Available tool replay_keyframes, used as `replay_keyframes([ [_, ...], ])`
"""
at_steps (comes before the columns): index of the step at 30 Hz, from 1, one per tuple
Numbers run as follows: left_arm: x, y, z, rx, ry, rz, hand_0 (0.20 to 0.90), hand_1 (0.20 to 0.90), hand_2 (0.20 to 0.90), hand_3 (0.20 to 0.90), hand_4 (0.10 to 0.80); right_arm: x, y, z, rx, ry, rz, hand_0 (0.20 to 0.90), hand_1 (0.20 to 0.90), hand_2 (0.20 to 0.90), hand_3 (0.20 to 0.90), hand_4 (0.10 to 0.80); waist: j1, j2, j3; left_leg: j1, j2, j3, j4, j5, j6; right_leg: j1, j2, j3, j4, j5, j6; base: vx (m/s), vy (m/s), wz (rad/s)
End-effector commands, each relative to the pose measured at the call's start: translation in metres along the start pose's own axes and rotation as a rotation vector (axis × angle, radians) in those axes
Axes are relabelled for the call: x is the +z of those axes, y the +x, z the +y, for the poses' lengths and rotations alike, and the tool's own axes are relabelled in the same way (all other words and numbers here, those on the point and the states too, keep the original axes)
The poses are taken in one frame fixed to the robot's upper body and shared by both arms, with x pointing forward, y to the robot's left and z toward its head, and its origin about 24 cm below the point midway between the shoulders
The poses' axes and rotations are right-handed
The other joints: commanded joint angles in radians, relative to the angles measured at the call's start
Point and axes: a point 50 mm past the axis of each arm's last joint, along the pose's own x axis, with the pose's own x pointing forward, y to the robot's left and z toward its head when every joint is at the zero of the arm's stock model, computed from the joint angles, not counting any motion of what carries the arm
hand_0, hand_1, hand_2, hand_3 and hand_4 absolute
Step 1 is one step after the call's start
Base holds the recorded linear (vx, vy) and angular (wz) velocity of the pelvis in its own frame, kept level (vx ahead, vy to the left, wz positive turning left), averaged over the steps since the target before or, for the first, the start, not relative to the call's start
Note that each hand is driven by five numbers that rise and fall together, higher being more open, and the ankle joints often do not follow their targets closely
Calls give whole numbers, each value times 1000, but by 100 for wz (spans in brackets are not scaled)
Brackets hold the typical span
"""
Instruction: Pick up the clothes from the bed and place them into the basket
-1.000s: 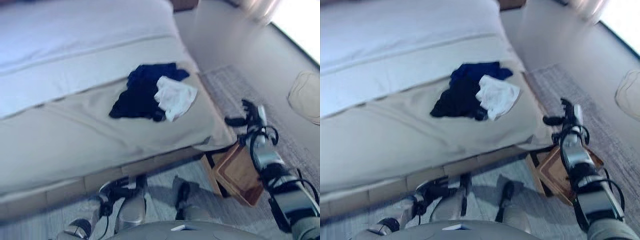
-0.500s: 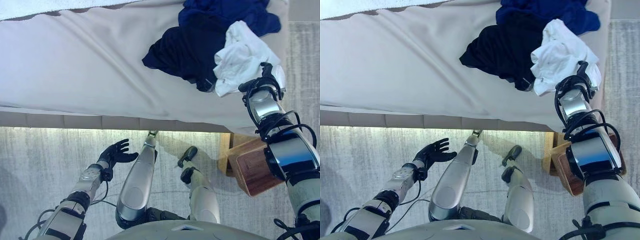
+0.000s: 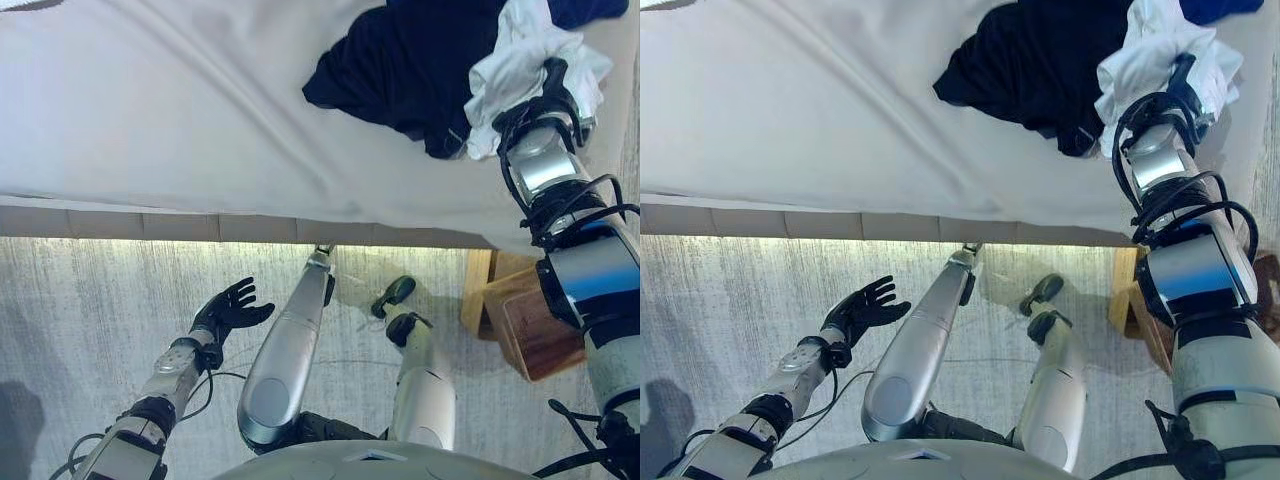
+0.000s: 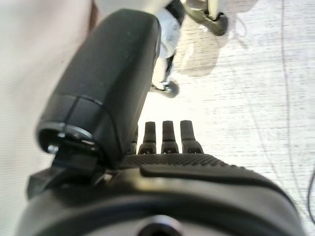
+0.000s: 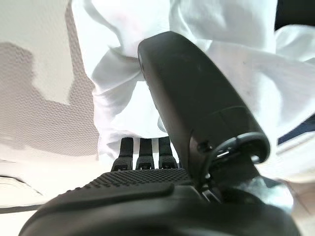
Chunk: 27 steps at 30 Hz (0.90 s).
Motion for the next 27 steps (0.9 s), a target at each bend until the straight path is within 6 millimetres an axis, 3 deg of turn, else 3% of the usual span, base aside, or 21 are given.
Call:
replay_keyframes([
  [1, -44, -26, 1, 9, -31, 78, 900, 900, 900, 900, 800, 66, 3, -61, -247, 110, -353, 300, 300, 300, 200, 100, 4, 74, -38, 53, -24, -8, -113, -5, 32, -3, 86, 20, 71, -60, -43, -40, 46, -17],
  [5, -49, -31, 6, 36, -41, 80, 900, 900, 900, 900, 800, 95, -23, -79, -360, 344, -582, 300, 300, 300, 200, 100, -31, 54, -38, 114, -16, 14, -139, -10, 26, 72, 102, 51, -3, -41, -27, -23, 17, -25],
  [11, -46, -32, 16, 78, -41, 68, 900, 900, 900, 900, 800, 91, -45, -115, -586, 507, -720, 300, 300, 300, 200, 100, -70, 20, -47, 209, -9, 41, -199, -12, 17, 183, 120, 72, -110, -1, -9, -13, -37, -10],
  [14, -46, -33, 19, 93, -27, 75, 900, 900, 900, 900, 800, 77, -55, -139, -736, 527, -733, 300, 300, 300, 200, 100, -99, 8, -78, 258, -3, 53, -239, -17, 16, 211, 125, 77, -146, 14, 1, -53, -51, -6],
  [15, -46, -32, 19, 96, -20, 82, 900, 900, 900, 900, 800, 68, -58, -144, -774, 515, -720, 300, 300, 300, 200, 100, -109, 8, -91, 267, -1, 64, -256, 9, 21, 214, 126, 69, -168, 44, -4, -120, -73, -6],
  [18, -49, -31, 19, 109, 11, 118, 900, 900, 900, 900, 800, 42, -63, -155, -858, 492, -664, 300, 300, 300, 200, 100, -143, -1, -132, 335, 1, 78, -300, -3, 24, 249, 125, 72, -206, 60, 2, -56, -112, 1],
  [27, -66, -33, 16, 130, 51, 253, 900, 900, 900, 900, 800, -24, -72, -145, -819, 409, -493, 300, 300, 300, 200, 100, -239, 4, -232, 529, 31, 127, -477, 16, 5, 376, 146, 112, -346, 82, 29, 1, -108, -22],
])
